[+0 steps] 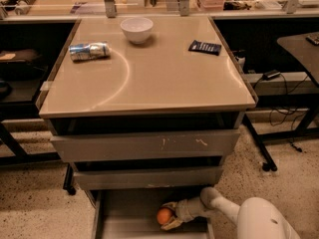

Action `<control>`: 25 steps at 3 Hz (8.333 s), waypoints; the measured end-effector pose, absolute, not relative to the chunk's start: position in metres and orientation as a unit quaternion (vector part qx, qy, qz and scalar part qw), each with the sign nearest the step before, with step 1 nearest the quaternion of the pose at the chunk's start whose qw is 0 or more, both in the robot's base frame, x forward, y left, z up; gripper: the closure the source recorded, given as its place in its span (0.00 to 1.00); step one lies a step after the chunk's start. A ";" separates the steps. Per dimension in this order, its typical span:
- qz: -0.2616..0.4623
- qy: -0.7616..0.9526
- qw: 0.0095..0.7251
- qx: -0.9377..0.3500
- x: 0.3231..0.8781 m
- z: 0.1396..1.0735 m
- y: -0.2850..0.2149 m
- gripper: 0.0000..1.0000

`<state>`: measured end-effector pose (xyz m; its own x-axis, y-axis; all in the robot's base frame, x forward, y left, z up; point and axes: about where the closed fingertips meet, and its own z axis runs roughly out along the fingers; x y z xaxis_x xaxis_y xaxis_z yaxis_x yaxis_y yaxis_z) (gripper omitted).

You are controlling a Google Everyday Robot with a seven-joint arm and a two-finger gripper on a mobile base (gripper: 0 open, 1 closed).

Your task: Pick orange from bottom drawer and place on counter

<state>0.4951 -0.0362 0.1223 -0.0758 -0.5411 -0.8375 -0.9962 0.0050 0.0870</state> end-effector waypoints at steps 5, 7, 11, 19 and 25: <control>0.362 0.632 0.324 -0.604 0.481 0.135 -0.039 1.00; 0.299 0.619 0.400 -0.606 0.443 0.222 -0.090 1.00; 0.210 0.564 0.405 -0.688 0.385 0.507 -0.165 1.00; 0.079 0.414 0.492 -0.762 0.435 0.907 -0.122 1.00; 0.160 0.524 0.387 -0.742 0.701 0.872 -0.050 1.00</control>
Offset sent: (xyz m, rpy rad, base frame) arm 0.0000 0.0000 0.0000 0.0000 0.0000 0.0000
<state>0.7006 -0.0500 0.8725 0.3998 -0.6534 -0.6428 -0.9012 -0.1523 -0.4057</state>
